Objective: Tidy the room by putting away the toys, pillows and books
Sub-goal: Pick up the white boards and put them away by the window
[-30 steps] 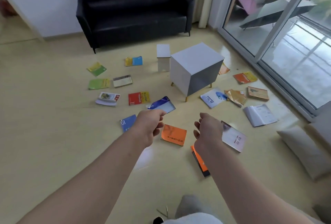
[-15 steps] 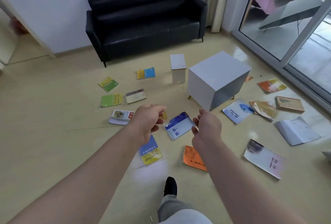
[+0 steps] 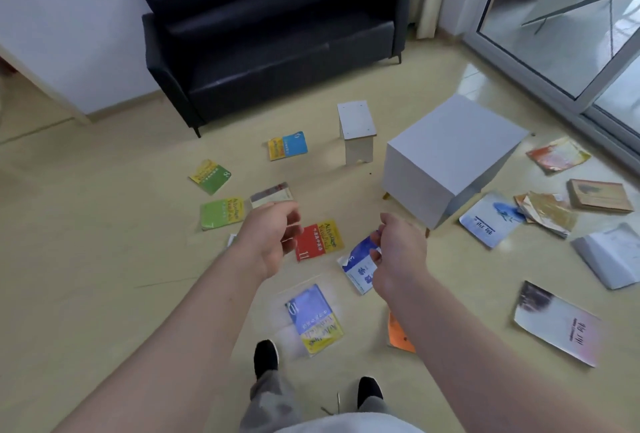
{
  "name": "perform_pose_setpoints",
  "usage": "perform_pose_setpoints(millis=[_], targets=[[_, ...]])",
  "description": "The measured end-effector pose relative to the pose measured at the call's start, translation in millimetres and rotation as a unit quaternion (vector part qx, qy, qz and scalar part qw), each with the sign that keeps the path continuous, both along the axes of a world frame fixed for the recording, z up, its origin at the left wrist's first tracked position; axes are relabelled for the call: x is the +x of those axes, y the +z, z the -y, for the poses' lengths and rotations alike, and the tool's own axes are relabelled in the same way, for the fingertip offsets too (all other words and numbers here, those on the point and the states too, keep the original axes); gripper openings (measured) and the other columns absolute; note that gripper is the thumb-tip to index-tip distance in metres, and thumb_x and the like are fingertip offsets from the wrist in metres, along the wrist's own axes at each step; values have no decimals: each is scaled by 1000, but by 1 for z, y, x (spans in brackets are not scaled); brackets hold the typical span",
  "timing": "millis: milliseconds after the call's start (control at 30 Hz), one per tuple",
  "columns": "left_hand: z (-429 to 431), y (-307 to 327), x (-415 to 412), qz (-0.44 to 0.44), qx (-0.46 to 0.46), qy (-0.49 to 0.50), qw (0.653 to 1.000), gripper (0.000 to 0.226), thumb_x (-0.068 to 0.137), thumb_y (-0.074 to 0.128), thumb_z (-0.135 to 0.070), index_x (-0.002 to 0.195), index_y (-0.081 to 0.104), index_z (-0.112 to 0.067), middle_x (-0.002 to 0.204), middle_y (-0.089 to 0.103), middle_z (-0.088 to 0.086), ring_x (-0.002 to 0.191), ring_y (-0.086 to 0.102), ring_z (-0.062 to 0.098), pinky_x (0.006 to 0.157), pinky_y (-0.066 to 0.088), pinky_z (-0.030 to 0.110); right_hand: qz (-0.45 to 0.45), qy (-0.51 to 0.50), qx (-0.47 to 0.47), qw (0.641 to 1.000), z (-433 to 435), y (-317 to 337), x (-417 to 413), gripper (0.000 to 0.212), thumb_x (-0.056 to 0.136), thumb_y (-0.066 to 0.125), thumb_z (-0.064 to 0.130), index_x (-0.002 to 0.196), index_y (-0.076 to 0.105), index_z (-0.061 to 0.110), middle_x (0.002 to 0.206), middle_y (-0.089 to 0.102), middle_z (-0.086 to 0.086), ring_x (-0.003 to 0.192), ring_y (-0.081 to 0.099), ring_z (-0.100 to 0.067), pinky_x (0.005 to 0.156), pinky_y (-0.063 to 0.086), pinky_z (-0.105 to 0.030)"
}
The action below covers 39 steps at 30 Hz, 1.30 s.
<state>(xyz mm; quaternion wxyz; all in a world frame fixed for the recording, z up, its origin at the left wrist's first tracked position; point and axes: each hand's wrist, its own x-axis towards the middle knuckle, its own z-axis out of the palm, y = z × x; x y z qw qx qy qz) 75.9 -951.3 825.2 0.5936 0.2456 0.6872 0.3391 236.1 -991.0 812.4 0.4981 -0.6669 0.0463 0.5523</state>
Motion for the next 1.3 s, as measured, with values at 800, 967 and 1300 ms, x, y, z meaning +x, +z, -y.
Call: perform_pose_setpoints(millis=[800, 967, 1300], targets=[[-391, 0, -77, 58, 13, -293, 954, 6, 96, 64, -19, 90, 61, -18, 76, 58, -2, 63, 55, 14, 57, 42, 27, 51, -252, -13, 966, -311, 0, -131, 12, 102, 52, 18, 113, 57, 17, 87, 55, -2, 78, 52, -17, 73, 42, -33], [-459, -11, -45, 55, 13, -320, 946, 2, 96, 62, -16, 94, 63, -16, 78, 58, -1, 66, 55, 15, 60, 41, 29, 47, -282, -17, 958, -382, -20, -107, 8, 101, 50, 14, 100, 57, 17, 81, 53, -1, 70, 47, -15, 66, 38, -31], [-700, -64, 89, -5, 2, -331, 944, 8, 96, 63, -17, 101, 65, -12, 82, 60, 0, 66, 56, 17, 61, 44, 30, 35, -299, -28, 953, -625, -84, 39, 17, 99, 54, 17, 115, 57, 15, 95, 58, 0, 84, 55, -16, 75, 46, -32]])
